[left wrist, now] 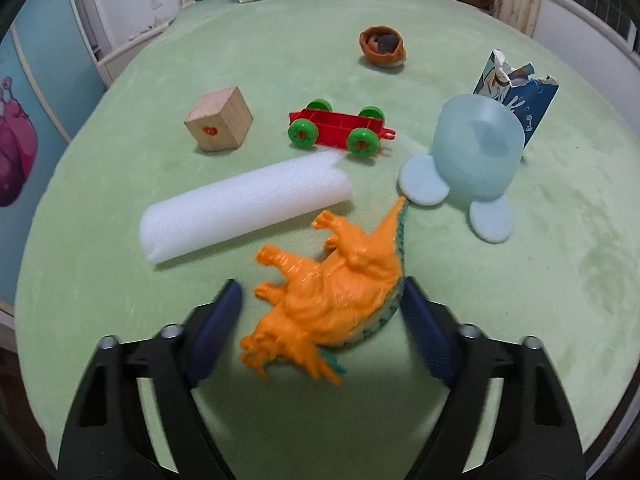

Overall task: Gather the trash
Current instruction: 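Grasp the orange dinosaur toy with the left tool while the right tool holds the chip bag, then lower both tools over the orange bucket and release dinosaur and chip bag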

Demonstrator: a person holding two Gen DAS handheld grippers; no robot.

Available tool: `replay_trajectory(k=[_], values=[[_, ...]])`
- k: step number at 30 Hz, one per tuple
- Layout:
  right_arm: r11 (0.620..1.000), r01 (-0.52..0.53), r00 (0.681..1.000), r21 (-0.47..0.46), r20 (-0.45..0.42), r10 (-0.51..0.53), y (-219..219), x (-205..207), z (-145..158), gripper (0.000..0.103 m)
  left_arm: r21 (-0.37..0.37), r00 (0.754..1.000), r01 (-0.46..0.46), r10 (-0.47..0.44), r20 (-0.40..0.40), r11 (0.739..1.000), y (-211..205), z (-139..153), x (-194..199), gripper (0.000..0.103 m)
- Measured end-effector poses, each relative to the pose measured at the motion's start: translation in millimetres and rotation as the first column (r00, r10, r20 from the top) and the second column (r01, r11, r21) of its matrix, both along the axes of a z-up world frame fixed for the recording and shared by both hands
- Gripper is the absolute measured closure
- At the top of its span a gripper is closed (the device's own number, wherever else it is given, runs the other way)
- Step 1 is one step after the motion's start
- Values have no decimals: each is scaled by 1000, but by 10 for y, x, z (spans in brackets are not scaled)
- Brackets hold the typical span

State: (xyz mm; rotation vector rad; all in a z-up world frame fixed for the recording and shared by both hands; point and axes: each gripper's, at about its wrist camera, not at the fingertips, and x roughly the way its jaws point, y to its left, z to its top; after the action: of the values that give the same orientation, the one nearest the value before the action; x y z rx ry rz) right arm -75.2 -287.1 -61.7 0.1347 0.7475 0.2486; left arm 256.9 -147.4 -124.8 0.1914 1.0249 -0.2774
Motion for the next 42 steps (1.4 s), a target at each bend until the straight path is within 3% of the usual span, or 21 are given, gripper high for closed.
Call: replay_trajectory(k=[4,8,11,21,26,32,37,42], values=[[1000,-9,1000,10,-11,9,32,17,-54,57,30,1000,18,-19,18,999,-18,47,-63,36],[1000,-15,1000,22,-15,15,34,42,-70,57,-21,1000,30,-30,-3,999,91,116,-152,36],[999,-15,1000,30,-18,15,43,55,-93,57,-37,998,59,-57,29,998,178,240,-318,36],[999,-29,1000,17,-5,29,133,56,-57,57,-159,983,129,-105,153,979,812,772,-1145,36],[999,-52,999,-7,-12,51,213,11,-45,57,-188,977,170,-141,162,967,1141,840,-1655,36],[995,-88,993,-46,-84,84,355,-25,-174,56,-192,985,167,-156,67,967,1443,572,-2230,36],[997,-73,973,-30,-222,64,404,-31,-575,56,-202,988,116,-133,-74,972,1550,41,-2637,36],[999,-31,908,40,-416,45,413,-42,-1187,56,-209,953,57,-116,-280,976,1477,-696,-2875,36]])
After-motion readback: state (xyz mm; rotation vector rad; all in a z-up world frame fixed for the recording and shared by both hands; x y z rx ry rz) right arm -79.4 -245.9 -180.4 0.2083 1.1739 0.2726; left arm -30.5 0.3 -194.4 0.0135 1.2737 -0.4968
